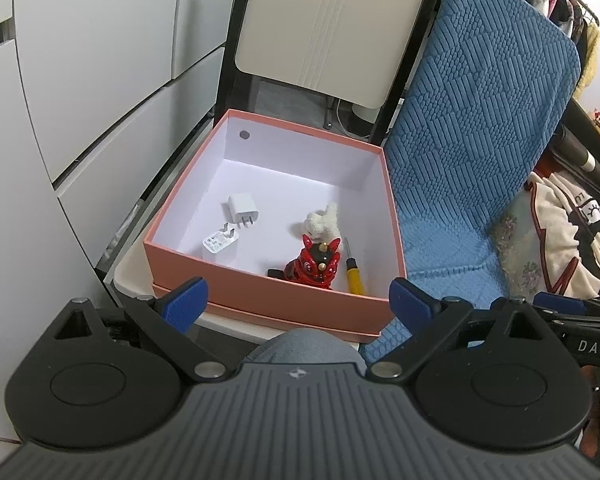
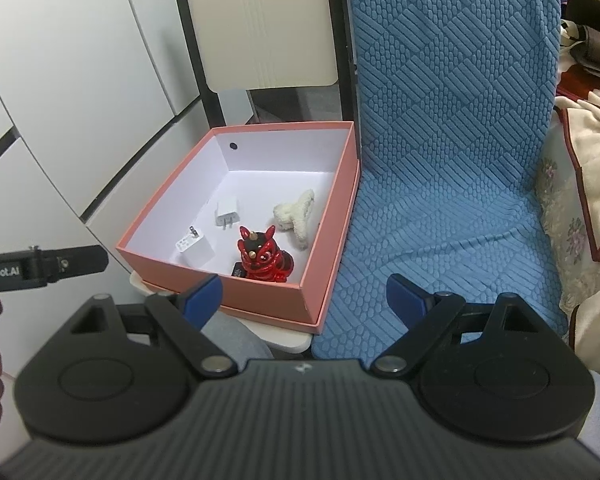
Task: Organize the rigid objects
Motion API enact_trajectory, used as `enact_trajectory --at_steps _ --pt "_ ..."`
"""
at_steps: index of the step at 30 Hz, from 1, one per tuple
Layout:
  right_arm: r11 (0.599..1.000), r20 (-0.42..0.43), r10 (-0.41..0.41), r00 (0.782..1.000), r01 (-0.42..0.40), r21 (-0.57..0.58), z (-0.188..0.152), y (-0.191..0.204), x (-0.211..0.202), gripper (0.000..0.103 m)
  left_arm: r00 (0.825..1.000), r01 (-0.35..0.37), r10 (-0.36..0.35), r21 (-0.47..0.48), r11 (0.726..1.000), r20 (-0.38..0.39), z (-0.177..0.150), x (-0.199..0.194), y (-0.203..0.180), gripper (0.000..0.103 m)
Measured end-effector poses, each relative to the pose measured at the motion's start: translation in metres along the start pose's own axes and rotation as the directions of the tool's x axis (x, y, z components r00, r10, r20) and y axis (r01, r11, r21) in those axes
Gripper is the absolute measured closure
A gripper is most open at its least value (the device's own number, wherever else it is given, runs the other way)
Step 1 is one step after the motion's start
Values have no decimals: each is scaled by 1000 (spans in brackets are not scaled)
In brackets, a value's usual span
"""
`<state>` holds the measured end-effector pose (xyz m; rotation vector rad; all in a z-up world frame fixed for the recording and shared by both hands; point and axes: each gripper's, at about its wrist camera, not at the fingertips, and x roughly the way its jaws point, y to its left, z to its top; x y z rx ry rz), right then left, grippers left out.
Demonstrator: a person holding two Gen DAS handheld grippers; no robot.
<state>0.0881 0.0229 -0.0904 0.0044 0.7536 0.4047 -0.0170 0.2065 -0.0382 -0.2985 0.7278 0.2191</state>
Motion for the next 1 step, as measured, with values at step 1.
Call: enact_trajectory --at_steps 1 --pt "1000 -1 5 1000 -5 2 0 0 0 12 1000 8 -8 -1 1000 0 0 0 0 4"
